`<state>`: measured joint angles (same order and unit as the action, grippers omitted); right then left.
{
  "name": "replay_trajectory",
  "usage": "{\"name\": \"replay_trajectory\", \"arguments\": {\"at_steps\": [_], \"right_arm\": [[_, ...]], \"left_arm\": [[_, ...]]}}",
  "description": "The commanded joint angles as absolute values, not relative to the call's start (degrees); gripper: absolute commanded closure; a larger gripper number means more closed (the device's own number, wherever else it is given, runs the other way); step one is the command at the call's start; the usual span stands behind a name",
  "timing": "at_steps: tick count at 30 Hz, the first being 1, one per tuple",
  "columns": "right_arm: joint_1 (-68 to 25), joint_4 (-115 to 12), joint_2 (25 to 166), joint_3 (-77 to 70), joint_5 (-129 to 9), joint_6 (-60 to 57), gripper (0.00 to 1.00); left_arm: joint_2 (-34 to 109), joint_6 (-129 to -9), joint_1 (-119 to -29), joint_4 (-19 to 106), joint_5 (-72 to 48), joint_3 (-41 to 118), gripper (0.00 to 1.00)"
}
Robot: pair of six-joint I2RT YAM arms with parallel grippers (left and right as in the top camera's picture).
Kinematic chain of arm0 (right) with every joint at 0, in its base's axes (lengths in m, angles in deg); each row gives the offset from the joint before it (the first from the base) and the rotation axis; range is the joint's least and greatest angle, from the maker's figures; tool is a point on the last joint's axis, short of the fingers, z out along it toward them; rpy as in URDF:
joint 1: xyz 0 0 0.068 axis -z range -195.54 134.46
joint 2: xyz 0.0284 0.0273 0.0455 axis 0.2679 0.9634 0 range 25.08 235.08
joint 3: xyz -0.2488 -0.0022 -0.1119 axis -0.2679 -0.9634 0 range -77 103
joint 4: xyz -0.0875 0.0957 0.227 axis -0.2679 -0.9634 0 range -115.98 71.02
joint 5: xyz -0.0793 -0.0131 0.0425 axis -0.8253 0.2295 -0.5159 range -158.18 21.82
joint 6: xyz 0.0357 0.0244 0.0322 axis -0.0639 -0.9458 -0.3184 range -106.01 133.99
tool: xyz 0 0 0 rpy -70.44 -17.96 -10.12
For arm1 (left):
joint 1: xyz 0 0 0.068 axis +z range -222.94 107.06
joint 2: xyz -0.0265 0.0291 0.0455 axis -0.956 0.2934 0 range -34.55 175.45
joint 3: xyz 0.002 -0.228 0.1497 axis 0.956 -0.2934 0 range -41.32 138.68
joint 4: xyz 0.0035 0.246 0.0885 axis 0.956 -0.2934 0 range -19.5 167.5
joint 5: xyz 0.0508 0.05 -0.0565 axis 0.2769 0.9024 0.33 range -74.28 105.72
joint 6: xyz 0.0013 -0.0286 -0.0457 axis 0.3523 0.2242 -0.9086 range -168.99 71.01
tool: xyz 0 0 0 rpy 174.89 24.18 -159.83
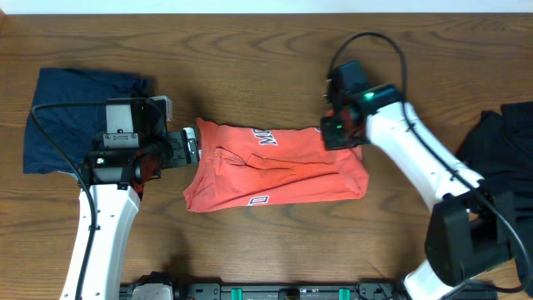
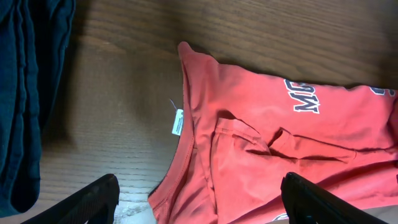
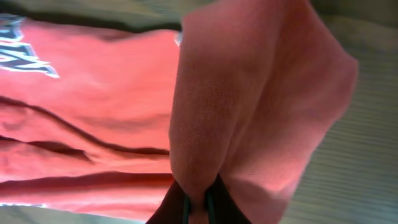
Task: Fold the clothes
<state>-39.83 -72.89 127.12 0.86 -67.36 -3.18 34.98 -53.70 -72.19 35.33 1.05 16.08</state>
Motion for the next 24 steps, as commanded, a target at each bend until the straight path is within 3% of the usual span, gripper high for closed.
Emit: {"name": "replay_trajectory", "arguments": {"at_steps": [1, 12, 13, 15, 17, 20, 24], "right_arm": [[-44.38, -71.75, 126.83, 1.63, -72.69, -9.3, 0.95], [-50.19, -67.88, 131.21, 1.61, -72.65, -10.41, 0.95], [-50.43, -67.8, 131.53, 1.61, -72.69, -10.74, 0.91], [-50.76, -67.14, 131.77, 1.61, -71.97, -10.83, 0.6], [-51.03, -66.77, 131.82, 1.61, -70.26, -10.74, 0.49], [-50.81, -67.12, 131.36, 1.69, -70.11, -9.95, 0.47], [-48.82, -68.21, 129.54, 1.69, -70.09, -9.52, 0.52]], "left_arm": [[34.57, -53.79, -71.77, 35.28, 0.94, 16.72, 0.16], [34.57, -53.79, -71.77, 35.09, 0.94, 16.72, 0.16], [34.57, -53.79, -71.77, 35.06, 0.94, 16.72, 0.16], [34.57, -53.79, -71.77, 35.06, 0.94, 16.72, 0.16], [34.57, -53.79, -71.77, 35.09, 0.94, 16.72, 0.16], [34.57, -53.79, -71.77, 35.06, 0.94, 16.72, 0.16], [34.57, -53.79, -71.77, 35.04, 0.94, 16.72, 0.16]]}}
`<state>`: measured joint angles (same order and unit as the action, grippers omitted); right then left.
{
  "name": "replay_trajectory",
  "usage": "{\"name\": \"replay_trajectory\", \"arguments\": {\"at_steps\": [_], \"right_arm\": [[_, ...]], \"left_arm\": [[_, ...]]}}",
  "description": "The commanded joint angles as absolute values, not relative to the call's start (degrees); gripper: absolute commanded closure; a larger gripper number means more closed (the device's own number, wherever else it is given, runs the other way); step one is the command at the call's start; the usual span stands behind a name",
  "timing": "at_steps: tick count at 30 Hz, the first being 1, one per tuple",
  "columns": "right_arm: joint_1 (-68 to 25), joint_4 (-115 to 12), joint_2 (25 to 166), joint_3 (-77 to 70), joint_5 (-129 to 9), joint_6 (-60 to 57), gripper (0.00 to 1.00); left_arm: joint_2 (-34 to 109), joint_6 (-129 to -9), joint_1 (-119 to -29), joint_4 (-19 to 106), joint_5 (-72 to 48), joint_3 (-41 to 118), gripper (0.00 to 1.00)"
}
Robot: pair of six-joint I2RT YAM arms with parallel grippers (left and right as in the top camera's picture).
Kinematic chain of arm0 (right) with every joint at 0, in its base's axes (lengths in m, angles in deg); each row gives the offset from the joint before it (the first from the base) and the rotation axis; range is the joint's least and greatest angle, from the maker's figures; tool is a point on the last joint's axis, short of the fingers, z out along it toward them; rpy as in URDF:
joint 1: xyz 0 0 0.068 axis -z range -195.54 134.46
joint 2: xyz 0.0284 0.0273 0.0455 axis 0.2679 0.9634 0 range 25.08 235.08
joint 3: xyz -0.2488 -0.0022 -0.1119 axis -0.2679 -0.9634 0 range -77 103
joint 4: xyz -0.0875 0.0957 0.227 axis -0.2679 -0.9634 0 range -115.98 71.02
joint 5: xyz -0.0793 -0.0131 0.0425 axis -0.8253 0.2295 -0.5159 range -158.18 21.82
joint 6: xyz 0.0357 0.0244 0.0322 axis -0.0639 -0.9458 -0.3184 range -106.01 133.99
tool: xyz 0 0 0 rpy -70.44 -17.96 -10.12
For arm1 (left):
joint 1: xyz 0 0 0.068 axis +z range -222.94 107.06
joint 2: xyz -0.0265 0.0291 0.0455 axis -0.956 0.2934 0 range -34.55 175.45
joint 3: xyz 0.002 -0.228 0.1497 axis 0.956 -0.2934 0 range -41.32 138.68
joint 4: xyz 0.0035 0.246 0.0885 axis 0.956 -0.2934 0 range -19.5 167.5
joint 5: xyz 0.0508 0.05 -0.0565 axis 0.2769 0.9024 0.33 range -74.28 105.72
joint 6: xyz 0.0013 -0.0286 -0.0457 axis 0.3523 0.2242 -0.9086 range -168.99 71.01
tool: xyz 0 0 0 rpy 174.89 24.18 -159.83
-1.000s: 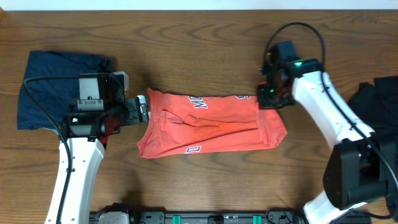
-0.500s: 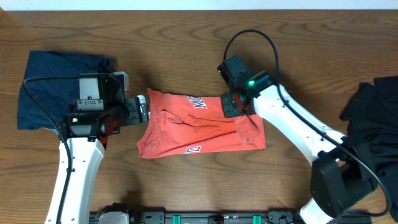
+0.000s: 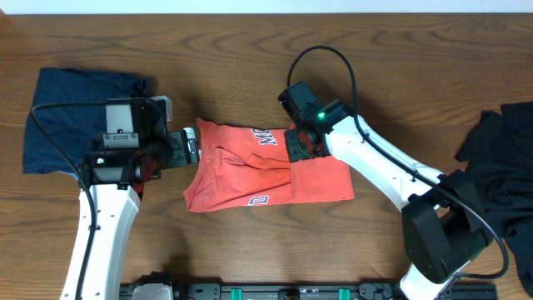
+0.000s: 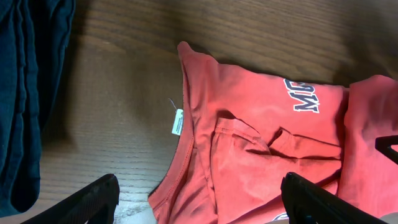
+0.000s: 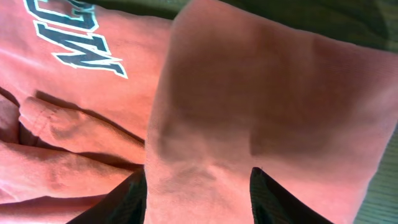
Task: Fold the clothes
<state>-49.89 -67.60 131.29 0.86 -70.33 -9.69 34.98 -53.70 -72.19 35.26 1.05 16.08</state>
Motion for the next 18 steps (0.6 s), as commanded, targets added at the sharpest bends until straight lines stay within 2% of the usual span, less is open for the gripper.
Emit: {"name": "replay_trajectory", "arguments": {"at_steps": [1, 4, 5, 7, 9, 11, 14, 18], "right_arm": [[-47.99, -68.65, 129.09, 1.69, -70.02, -9.52, 0.55], [-45.65, -69.41, 128.45, 1.69, -69.32, -9.06, 0.61], [-44.88, -69.17, 128.47, 1.69, -68.34, -8.14, 0.66], [-43.88, -67.49, 128.82, 1.48, -66.24, -7.48, 0.87], [-43.64, -64.39, 129.46, 0.89, -64.03, -6.46, 0.96], [-43.83, -61.31, 130.59, -0.16, -62.68, -6.76, 0.97], [-44.69, -58.03, 133.54, -2.02, -61.94, -9.84, 0.98], [-44.82, -56.69, 138.62, -2.61, -61.87, -13.52, 0.99]], "left_arm": [[34.57, -53.79, -71.77, 34.93, 0.96, 16.72, 0.16], [34.57, -53.79, -71.77, 34.39, 0.94, 16.72, 0.16], [34.59, -53.79, -71.77, 34.21, 0.94, 16.7, 0.16], [34.68, -53.79, -71.77, 33.84, 0.94, 16.65, 0.18], [34.7, -53.79, -71.77, 33.77, 0.94, 16.61, 0.32], [34.7, -53.79, -71.77, 33.75, 0.94, 16.54, 0.41], [34.92, -53.79, -71.77, 33.34, 0.94, 16.11, 0.41], [36.19, -53.79, -71.77, 32.48, 0.92, 13.92, 0.26]]}}
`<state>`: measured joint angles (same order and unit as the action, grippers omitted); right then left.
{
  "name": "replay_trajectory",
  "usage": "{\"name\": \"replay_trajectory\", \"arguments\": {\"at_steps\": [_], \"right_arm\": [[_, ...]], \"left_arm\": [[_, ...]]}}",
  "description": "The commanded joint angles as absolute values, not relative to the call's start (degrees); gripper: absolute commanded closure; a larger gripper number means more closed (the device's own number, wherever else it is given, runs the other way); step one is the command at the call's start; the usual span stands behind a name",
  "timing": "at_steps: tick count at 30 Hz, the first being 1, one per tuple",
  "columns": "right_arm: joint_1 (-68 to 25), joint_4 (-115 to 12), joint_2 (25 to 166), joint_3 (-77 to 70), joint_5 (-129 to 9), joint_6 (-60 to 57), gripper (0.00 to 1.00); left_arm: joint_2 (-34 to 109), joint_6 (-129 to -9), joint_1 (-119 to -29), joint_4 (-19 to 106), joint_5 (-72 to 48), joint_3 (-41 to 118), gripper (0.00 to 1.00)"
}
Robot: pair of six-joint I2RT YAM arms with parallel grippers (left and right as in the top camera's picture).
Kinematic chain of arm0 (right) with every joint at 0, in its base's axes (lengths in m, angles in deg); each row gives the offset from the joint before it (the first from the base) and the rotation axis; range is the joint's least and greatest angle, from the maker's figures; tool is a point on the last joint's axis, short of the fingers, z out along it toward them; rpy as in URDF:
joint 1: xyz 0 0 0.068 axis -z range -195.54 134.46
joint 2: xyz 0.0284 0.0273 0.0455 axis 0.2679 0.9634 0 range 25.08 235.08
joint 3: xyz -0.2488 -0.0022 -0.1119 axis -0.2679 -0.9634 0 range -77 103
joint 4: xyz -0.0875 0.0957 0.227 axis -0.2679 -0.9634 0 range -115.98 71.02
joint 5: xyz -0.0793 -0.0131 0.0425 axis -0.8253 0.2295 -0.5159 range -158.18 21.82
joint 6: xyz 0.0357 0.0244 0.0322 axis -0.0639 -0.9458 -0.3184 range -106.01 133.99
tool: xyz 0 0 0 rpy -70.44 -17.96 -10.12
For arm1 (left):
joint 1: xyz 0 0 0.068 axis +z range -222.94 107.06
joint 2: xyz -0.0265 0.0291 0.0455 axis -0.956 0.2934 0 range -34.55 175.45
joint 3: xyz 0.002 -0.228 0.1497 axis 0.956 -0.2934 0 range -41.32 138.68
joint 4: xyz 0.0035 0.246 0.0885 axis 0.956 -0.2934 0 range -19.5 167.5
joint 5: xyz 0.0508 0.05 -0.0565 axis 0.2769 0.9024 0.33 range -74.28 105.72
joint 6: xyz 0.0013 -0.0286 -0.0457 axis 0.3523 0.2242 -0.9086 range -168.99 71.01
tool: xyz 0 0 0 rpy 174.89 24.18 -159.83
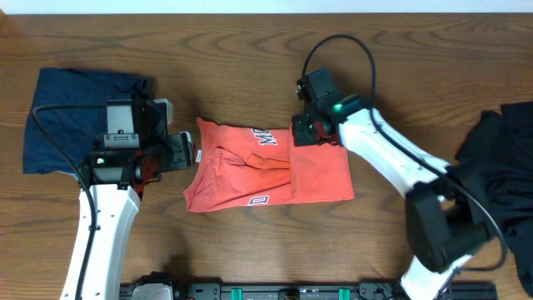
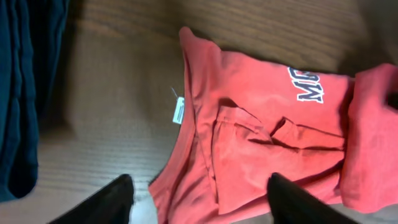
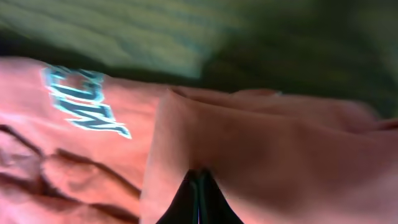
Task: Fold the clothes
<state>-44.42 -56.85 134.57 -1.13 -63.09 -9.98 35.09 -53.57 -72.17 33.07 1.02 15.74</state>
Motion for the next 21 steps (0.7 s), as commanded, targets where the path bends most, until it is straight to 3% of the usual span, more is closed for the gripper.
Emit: {"name": "replay_trajectory", "arguments": {"at_steps": [1, 4, 11, 21], "right_arm": [[-44.8, -56.58, 139.49, -2.59, -61.76, -13.87, 0.99], [-44.56, -55.99, 140.28, -2.59, -61.02, -13.82, 0.99], [-44.31, -56.02, 139.56, -2.39, -60.52, -12.88, 0.99], [-44.34, -55.86, 139.56, -2.39, -60.19, -12.05, 0.98]], "left_arm": [[36.82, -53.77, -71.77, 32.57, 0.89, 13.13, 0.22], [39.33, -53.68, -71.77, 33.69, 0.89, 11.84, 0.12], [49.69, -48.81, -71.77, 36.57, -3.35, 11.67, 0.01], [64.16, -42.89, -71.77, 42.47, -14.58, 11.67, 0.02]]}}
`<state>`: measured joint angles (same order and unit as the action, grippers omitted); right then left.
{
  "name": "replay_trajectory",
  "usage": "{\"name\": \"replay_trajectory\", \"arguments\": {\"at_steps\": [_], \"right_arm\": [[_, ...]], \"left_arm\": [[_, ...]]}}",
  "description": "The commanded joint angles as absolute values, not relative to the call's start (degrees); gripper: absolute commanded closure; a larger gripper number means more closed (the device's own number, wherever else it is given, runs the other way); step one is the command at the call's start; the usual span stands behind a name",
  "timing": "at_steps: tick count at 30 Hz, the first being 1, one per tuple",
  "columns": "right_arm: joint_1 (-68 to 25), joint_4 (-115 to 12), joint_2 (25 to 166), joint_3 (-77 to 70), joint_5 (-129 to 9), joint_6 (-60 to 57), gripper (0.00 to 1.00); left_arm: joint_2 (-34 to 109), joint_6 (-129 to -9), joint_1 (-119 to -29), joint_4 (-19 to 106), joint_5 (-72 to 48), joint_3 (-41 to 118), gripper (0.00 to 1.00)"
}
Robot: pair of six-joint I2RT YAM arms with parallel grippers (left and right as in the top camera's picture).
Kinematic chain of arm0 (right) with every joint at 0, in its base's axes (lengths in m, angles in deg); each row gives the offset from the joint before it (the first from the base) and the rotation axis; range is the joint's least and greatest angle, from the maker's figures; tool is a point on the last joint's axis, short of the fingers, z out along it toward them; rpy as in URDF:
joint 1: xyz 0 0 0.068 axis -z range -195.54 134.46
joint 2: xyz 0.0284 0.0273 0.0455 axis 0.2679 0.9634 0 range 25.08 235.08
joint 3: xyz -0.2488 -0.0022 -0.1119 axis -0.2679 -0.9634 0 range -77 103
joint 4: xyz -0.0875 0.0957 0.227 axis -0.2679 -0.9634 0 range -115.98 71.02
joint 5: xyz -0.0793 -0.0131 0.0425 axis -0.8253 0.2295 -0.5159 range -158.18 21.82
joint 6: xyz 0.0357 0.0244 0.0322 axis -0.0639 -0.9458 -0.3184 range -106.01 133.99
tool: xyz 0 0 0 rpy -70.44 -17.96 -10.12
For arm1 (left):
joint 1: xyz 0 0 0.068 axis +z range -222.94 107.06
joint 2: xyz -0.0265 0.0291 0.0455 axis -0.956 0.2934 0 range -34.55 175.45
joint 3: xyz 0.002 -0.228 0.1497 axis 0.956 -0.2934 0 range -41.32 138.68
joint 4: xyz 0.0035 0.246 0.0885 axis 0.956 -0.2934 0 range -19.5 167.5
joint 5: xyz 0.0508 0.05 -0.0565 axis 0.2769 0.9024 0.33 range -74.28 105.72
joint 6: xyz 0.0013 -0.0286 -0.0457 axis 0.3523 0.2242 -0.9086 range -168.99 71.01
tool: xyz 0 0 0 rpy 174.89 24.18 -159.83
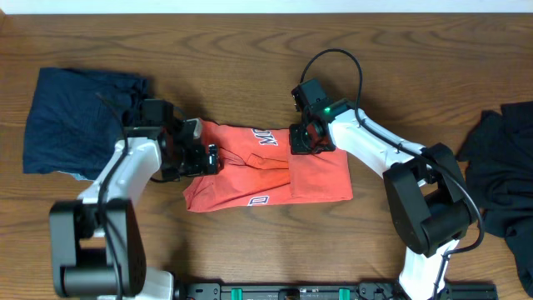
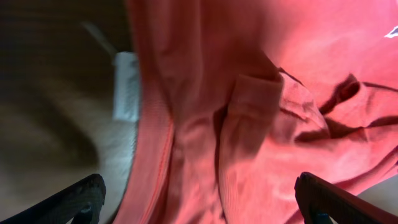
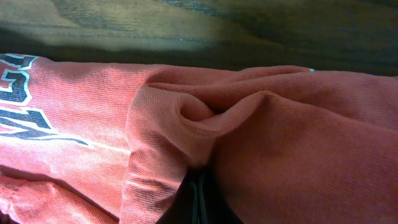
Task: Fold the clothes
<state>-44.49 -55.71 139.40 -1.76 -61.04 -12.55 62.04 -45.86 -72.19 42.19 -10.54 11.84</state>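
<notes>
An orange-red shirt (image 1: pixel 266 171) with dark lettering lies mid-table, its right part folded over toward the middle. My right gripper (image 1: pixel 301 143) is shut on the top edge of that fold (image 3: pixel 205 118), low over the cloth. My left gripper (image 1: pixel 206 158) is open, down over the shirt's left edge (image 2: pixel 186 124), with fingertips (image 2: pixel 81 199) wide apart on either side of rumpled cloth and a white tag (image 2: pixel 126 87).
A folded navy garment (image 1: pixel 75 121) lies at the far left. A dark crumpled garment (image 1: pixel 500 158) sits at the right edge. Bare wooden table (image 1: pixel 250 50) runs along the back.
My left gripper has moved right and down from beside the shirt onto its left edge, still open. My right gripper stays shut on the fold's top edge, shifted slightly.
My right gripper held the shirt's right end, lifted, at the shirt's right side. Then it was over the middle, open, with that end folded over. Then it was shut on the fold's upper edge. My left gripper waited open by the collar and is now on the shirt.
</notes>
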Motion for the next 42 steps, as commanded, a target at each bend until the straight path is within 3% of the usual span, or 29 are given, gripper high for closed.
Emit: {"name": "replay_trajectory", "arguments": {"at_steps": [1, 7, 14, 17, 19, 21, 25, 35, 42], "right_arm": [[-44.34, -55.88, 139.56, -2.39, -60.19, -12.05, 0.98], [-44.31, -55.8, 139.56, -2.39, -60.21, -12.05, 0.98], [-44.31, -55.8, 139.56, -2.39, -60.21, -12.07, 0.98], [-44.31, -55.82, 139.56, -2.39, -60.21, -12.05, 0.98], [-44.31, -55.84, 139.56, -2.39, -60.21, -12.03, 0.98], [-44.31, -55.84, 139.56, -2.39, -60.21, -11.64, 0.98], [-44.31, -55.84, 139.56, -2.39, -60.21, -11.64, 0.99], [-40.27, -61.85, 133.7, -2.37, -63.4, -9.04, 0.99], [-36.32, -66.64, 129.98, -2.39, -58.5, -4.14, 0.96]], "left_arm": [[65.15, -41.81, -71.77, 42.52, -15.13, 11.67, 0.02], [69.37, -35.85, -73.41, 42.43, -17.36, 11.6, 0.0], [74.0, -32.26, -77.52, 44.55, -16.29, 11.41, 0.22], [75.73, -32.31, -78.29, 45.95, -14.67, 11.41, 0.41], [75.94, -32.33, -78.26, 45.8, -14.69, 11.41, 0.62], [75.84, -32.37, -78.26, 45.4, -14.69, 11.5, 0.77], [75.2, -34.08, -78.26, 43.54, -14.71, 11.91, 0.94], [65.43, -36.92, -77.19, 24.0, -9.69, 22.8, 0.94], [58.46, -37.57, -77.72, 16.27, -7.3, 29.16, 0.94]]}}
